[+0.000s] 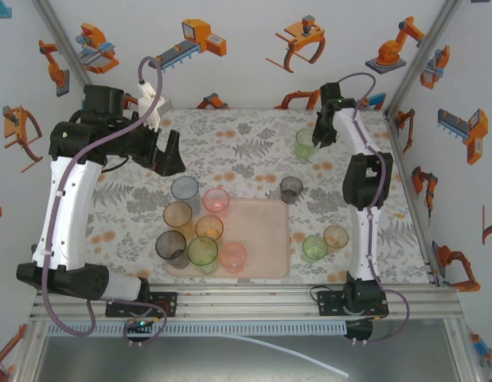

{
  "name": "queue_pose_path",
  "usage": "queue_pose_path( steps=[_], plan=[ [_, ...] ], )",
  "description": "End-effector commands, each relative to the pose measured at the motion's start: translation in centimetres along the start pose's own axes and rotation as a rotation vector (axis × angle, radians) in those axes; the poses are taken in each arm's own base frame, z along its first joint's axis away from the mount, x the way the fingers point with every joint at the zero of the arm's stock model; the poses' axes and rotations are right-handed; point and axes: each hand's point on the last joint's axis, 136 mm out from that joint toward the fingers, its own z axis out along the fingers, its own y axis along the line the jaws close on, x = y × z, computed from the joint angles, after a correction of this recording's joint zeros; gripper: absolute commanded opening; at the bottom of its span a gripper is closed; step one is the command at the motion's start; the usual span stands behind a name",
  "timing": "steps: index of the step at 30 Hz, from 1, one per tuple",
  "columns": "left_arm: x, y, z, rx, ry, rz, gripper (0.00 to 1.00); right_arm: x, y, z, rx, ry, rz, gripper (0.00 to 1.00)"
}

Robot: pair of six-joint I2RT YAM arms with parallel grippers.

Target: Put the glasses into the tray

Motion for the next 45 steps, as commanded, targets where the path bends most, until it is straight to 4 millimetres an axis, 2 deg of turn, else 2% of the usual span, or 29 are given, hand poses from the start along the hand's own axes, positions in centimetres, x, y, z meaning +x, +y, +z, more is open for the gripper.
queue_pose_path(
  steps=[1, 12, 20, 28, 33, 40, 45],
  plan=[
    [0.3, -0.5, -0.2, 0.012, 0.003, -0.003, 0.97, -0.2, -0.3, 0.1, 0.003, 0.012, -0.001, 0.21],
    [0.3, -0.6, -0.4, 0.012, -0.003, 0.001, 0.97, -0.6, -0.4, -1.0, 0.007, 0.001, -0.022, 0.06],
    [0.3, -0.7, -0.6, 0.010, -0.008, 0.002, 0.97, -1.5, -0.4, -3.2, 0.006, -0.033, -0.030, 0.06],
    [0.4, -0.5, -0.6, -0.005, -0.012, -0.001, 0.97, -2.8, -0.5, -8.0, 0.006, -0.102, -0.043, 0.06],
    [0.0, -0.3, -0.7, -0.014, -0.024, -0.008, 0.97, -2.7, -0.5, -11.1, -0.004, -0.128, -0.052, 0.06],
    [-0.5, -0.5, -0.8, -0.005, -0.041, -0.020, 0.97, -1.0, 0.2, -16.0, -0.025, -0.166, -0.081, 0.06],
    [-0.8, -0.6, -1.1, -0.009, -0.055, -0.025, 0.97, 1.6, 1.7, -19.1, -0.042, -0.171, -0.131, 0.06]
  ],
)
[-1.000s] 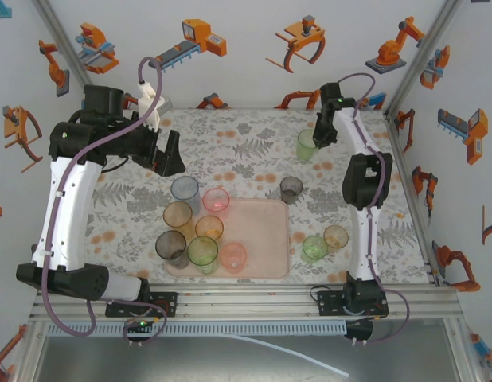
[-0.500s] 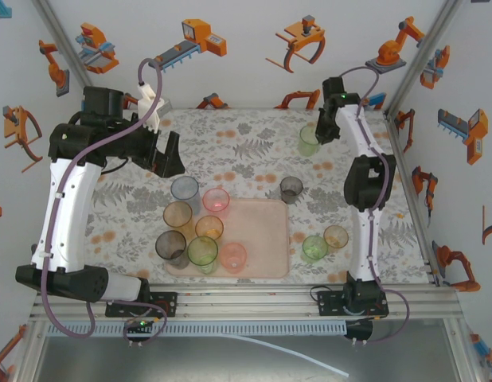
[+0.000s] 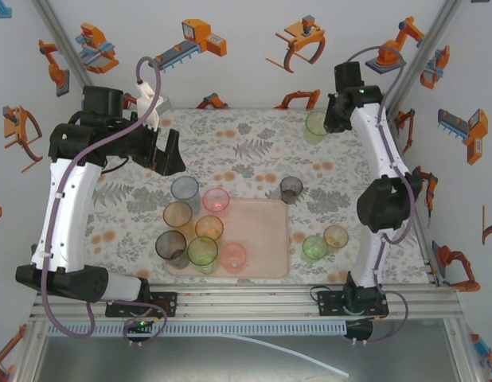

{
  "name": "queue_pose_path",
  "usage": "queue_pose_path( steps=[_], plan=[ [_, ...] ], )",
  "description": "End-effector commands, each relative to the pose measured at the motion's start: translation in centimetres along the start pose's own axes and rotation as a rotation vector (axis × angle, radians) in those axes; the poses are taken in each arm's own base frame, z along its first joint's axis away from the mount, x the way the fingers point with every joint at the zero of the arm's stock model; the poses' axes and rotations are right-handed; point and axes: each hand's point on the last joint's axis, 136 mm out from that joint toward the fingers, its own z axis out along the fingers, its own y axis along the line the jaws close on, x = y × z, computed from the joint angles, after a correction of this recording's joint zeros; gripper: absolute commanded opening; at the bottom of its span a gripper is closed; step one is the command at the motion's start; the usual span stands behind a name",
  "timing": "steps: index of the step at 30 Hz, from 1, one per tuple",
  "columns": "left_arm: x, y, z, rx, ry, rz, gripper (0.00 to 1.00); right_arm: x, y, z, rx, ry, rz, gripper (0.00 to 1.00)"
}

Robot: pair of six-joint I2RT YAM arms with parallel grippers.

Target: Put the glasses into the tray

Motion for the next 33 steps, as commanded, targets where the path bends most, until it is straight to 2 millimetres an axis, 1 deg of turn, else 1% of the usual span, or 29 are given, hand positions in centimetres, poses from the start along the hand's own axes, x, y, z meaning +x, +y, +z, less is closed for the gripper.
queue_pose_path(
  steps=[1, 5, 10, 15, 22, 26, 31, 33],
  plan=[
    [-0.6, -0.8, -1.1, 0.006, -0.041, 0.000, 0.97, 1.9, 1.3, -2.5, -0.002, 0.012, -0.056, 0.06],
    [-0.6, -0.9, -1.5, -0.002, -0.049, 0.006, 0.97, 4.1, 3.3, -5.1, -0.025, 0.006, -0.098, 0.06],
    [-0.5, -1.1, -1.7, 0.000, -0.057, 0.006, 0.97, 8.0, 6.5, -7.9, -0.069, 0.009, -0.150, 0.06],
    [-0.5, -1.4, -1.9, 0.013, -0.065, 0.005, 0.97, 12.0, 9.3, -9.6, -0.105, 0.015, -0.191, 0.06],
    [-0.1, -2.1, -2.2, 0.037, -0.068, 0.015, 0.97, 17.8, 13.1, -10.1, -0.129, 0.080, -0.285, 0.07],
    [-0.1, -2.4, -2.5, 0.041, -0.074, 0.019, 0.97, 20.4, 15.2, -10.1, -0.158, 0.106, -0.327, 0.07],
    [-0.1, -2.6, -2.9, 0.040, -0.081, 0.025, 0.97, 23.4, 17.1, -9.3, -0.176, 0.136, -0.347, 0.07],
    [-0.1, -2.8, -3.2, 0.043, -0.087, 0.028, 0.97, 24.8, 17.6, -8.5, -0.173, 0.152, -0.347, 0.07]
  ],
)
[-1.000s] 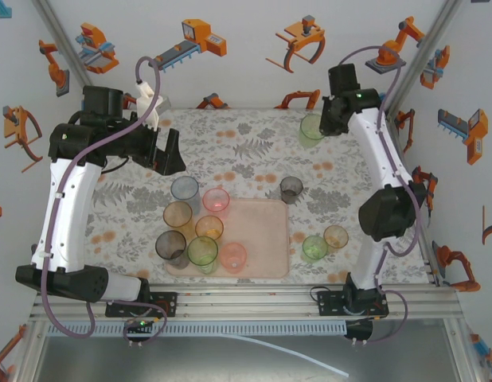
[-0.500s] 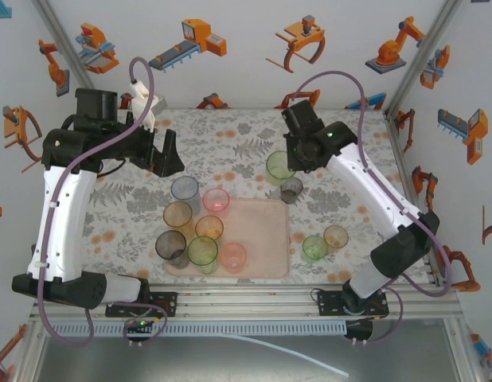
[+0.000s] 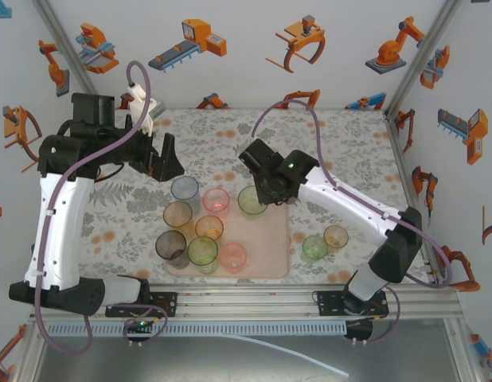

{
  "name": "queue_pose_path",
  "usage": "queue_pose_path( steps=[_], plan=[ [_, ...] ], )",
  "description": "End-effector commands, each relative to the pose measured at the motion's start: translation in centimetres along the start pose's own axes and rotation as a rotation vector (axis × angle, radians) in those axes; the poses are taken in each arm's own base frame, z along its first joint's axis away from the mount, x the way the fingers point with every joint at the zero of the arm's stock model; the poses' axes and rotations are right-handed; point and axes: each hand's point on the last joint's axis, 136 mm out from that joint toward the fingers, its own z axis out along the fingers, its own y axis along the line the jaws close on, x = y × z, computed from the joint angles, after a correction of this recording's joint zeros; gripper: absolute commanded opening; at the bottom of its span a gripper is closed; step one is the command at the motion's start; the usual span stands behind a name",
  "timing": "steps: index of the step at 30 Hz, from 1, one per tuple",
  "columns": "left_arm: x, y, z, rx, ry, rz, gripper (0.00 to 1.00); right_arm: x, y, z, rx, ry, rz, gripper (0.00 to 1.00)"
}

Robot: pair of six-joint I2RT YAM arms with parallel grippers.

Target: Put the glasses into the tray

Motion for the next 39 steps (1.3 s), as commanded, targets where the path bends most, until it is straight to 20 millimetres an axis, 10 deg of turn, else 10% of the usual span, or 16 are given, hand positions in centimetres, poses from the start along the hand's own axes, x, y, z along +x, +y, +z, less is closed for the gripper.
queue_pose_path(
  steps=[1, 39],
  plan=[
    [-0.1, -1.0, -0.9, 0.024, -0.022, 0.009, 0.97, 0.9, 1.1, 1.9, 0.008, 0.003, 0.046, 0.07],
    [-1.2, -2.8, -2.2, 0.095, -0.067, 0.011, 0.97, 4.0, 3.2, 8.4, 0.039, 0.080, 0.051, 0.08]
  ],
)
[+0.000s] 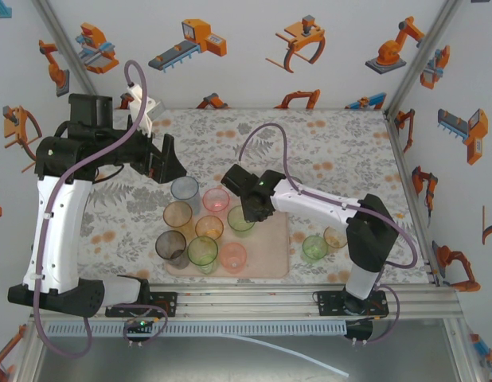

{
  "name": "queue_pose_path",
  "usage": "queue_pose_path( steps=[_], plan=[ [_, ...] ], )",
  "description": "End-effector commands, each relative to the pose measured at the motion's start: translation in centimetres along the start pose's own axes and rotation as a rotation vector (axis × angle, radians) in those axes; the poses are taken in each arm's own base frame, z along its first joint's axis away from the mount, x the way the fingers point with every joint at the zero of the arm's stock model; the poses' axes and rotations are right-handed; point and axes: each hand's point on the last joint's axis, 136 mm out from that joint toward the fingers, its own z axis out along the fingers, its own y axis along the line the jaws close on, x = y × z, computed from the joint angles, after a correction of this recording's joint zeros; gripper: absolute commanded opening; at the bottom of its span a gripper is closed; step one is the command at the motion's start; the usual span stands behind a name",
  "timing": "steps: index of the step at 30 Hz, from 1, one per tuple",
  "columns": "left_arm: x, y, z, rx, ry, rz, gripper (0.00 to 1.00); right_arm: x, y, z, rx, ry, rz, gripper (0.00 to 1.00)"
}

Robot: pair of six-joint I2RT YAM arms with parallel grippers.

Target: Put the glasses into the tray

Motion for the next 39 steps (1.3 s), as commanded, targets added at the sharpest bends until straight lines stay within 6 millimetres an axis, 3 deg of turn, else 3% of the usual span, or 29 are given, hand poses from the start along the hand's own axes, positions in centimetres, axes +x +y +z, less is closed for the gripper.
queue_pose_path(
  steps=[1, 16, 24, 39],
  plan=[
    [-0.8, -1.4, -1.3, 0.029, -0.037, 0.005, 0.97, -0.6, 0.6, 0.2, 0.001, -0.019, 0.008, 0.08],
    [-0.5, -1.3, -1.3, 0.026, -0.034, 0.006, 0.97, -0.6, 1.0, 1.1, 0.001, -0.013, 0.003, 0.09],
    [0.1, -0.9, -0.1, 0.047, -0.006, -0.018, 0.97, -0.5, 1.0, 1.6, 0.006, -0.012, 0.004, 0.10],
    [0.1, -0.9, -0.3, 0.035, -0.011, -0.012, 0.97, -0.3, 1.0, 2.1, 0.015, -0.001, -0.002, 0.13]
  ],
)
